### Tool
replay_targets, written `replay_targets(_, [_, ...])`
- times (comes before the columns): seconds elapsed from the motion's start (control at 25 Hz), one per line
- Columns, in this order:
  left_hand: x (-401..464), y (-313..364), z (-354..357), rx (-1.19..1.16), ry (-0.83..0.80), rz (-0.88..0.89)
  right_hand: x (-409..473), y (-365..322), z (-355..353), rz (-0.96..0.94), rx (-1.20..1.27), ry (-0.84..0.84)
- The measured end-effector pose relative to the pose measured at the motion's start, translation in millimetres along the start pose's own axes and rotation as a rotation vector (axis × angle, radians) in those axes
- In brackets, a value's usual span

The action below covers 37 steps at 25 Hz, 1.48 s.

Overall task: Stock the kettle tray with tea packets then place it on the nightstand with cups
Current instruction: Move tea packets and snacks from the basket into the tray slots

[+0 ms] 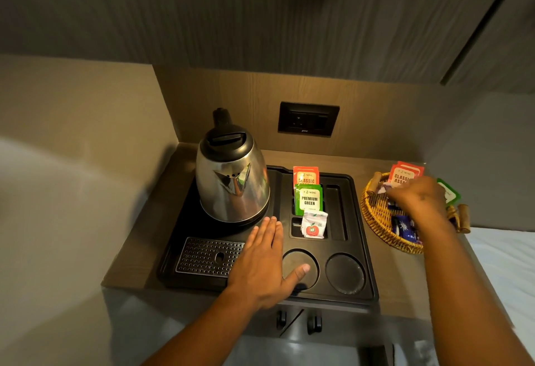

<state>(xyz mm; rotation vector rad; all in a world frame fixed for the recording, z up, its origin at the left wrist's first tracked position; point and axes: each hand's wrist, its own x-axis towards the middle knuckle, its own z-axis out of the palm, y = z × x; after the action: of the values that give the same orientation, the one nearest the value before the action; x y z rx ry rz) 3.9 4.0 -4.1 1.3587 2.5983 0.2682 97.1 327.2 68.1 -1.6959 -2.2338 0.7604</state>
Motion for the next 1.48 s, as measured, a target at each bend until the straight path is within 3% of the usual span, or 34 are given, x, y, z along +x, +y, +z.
replay_targets(0.16, [-0.2, -0.1, 1.0, 0.0, 0.001, -0.002, -37.3, -47.8, 37.3, -0.136, 0.091, -0.173])
replay_targets(0.36, [0.0, -0.8, 3.3, 0.0, 0.008, -0.006, -40.4, -76.9, 69.6, -0.271, -0.287, -0.095])
replay_targets(0.56, [-0.3, -0.5, 2.6, -0.002, 0.024, 0.0, -40.9, -85.0, 78.7, -0.192, -0.14, -0.273])
replay_targets(0.76, [0.4, 0.4, 1.4, -0.01, 0.021, -0.007, -8.4, 4.6, 10.6, -0.038, -0.043, 0.094])
replay_targets(0.92, [1.4, -0.7, 3.4, -0.005, 0.016, -0.005, 1.0, 60.2, -9.7, 0.18, -0.202, -0.008])
replay_targets(1.16, [-0.3, -1.7, 4.7, -0.02, 0.041, 0.004, 1.9, 61.9, -7.2, 0.103, -0.219, 0.032])
replay_targets(1.4, [1.0, -1.9, 4.7, -0.022, 0.037, 0.005, -13.0, 32.3, -44.9, -0.002, -0.016, 0.162])
replay_targets(1.48, [0.6, -2.1, 4.1, -0.016, 0.038, 0.01, -24.2, 0.6, -32.9, -0.082, -0.017, 0.029])
